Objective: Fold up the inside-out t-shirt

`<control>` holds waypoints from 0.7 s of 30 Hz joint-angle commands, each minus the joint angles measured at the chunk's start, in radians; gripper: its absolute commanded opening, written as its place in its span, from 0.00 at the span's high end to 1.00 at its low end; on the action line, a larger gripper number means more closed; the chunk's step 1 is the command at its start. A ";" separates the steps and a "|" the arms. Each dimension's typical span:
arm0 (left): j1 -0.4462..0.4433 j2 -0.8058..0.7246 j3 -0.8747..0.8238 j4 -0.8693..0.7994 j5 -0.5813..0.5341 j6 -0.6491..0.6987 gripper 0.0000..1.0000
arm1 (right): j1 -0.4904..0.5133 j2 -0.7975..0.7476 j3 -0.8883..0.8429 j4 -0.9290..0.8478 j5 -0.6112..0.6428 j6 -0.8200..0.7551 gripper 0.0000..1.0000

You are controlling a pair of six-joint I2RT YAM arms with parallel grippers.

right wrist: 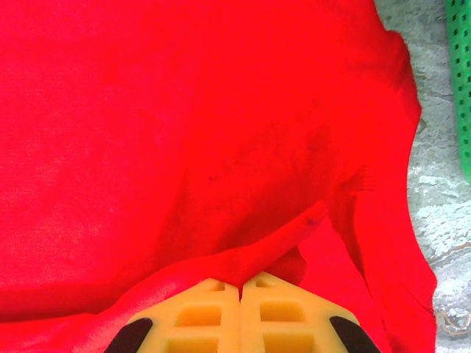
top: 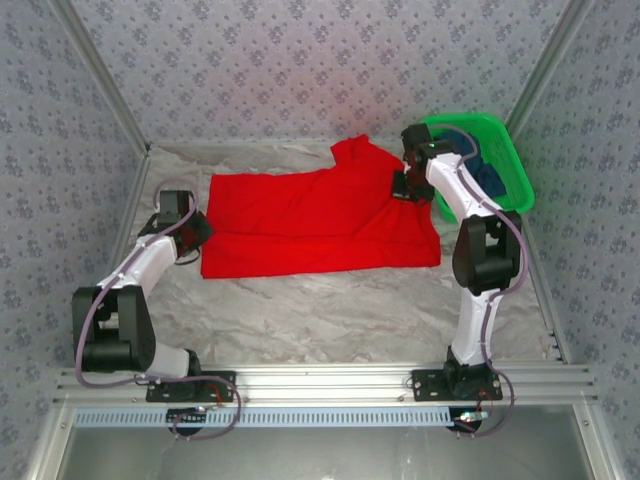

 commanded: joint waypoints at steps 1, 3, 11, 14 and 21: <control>0.007 -0.033 0.003 0.000 -0.012 0.017 1.00 | -0.009 -0.016 0.045 -0.035 0.012 -0.023 0.99; 0.010 -0.031 0.001 0.002 -0.014 0.017 1.00 | -0.010 -0.012 0.055 -0.037 0.010 -0.025 0.99; 0.019 0.014 0.004 0.023 -0.021 0.023 1.00 | 0.002 0.061 0.111 -0.035 0.015 -0.038 0.97; 0.018 0.044 0.007 0.042 -0.018 0.018 1.00 | 0.010 0.099 0.136 -0.036 0.016 -0.045 0.96; 0.018 0.148 0.031 0.107 -0.004 -0.003 1.00 | 0.013 0.237 0.248 -0.022 -0.009 -0.060 0.83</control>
